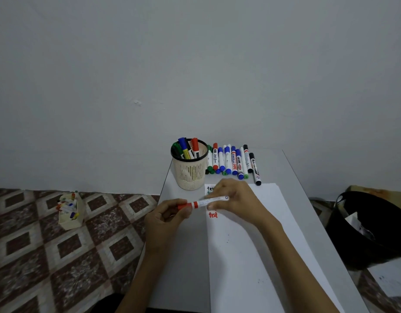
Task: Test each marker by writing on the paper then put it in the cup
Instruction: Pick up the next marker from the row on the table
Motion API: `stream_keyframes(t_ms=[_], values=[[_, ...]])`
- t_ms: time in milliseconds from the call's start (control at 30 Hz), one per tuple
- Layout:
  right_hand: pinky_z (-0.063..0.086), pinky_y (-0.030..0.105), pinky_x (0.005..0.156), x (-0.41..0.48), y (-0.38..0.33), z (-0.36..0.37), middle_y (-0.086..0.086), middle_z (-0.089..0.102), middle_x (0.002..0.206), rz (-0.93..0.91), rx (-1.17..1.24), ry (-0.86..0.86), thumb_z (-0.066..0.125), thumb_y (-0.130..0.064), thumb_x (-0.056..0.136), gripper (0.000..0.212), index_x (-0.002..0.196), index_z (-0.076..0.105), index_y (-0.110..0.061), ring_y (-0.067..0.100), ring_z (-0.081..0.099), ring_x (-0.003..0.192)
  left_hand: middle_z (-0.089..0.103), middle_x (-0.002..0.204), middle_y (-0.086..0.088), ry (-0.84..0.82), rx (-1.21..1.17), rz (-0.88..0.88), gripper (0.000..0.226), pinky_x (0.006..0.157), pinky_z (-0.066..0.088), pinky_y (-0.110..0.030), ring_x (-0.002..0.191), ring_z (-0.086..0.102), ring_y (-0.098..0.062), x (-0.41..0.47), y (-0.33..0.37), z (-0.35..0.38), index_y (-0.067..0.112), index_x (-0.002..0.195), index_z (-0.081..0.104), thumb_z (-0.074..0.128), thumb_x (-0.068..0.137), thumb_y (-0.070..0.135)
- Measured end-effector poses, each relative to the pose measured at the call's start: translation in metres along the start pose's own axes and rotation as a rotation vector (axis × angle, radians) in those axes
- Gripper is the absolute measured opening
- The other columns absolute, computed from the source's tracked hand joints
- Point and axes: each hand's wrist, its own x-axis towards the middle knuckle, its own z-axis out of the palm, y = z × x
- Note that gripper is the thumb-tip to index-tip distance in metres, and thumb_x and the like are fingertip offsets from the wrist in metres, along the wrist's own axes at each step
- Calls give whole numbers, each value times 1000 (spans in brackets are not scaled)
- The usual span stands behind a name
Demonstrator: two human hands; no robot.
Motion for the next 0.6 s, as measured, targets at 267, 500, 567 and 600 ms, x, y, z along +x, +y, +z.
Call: stream_keyframes(t_ms=[267,500,567,600], values=[[47,24,74,37,-31,-17,-7,68,96,-119,-417,-100,69,-20,85,23,108,69,-23,5,56,82,63,111,10,0,-10,10,46,76,53,-21,94,65,-6,2,-1,2,25,117,57,72,77,9],[58,30,62,77,-67,-56,8,64,87,-151,341,566,64,-8,88,36,121,51,-14,17,67,75,58,119,10,-283,532,206,45,100,43,-35,110,53,-6,2,-21,9,25,118,60,59,77,44],[59,28,61,92,-68,-53,9,64,86,-167,280,637,65,-12,88,60,139,35,-19,18,68,73,61,120,3,-339,641,259,54,101,42,-44,111,54,-13,4,-25,12,20,116,63,51,76,54],[59,27,62,98,-67,-49,6,63,84,-182,220,636,64,-13,88,68,144,27,-23,16,68,71,61,121,1,-347,670,269,55,102,41,-45,111,54,-14,5,-27,12,20,115,64,49,76,56]])
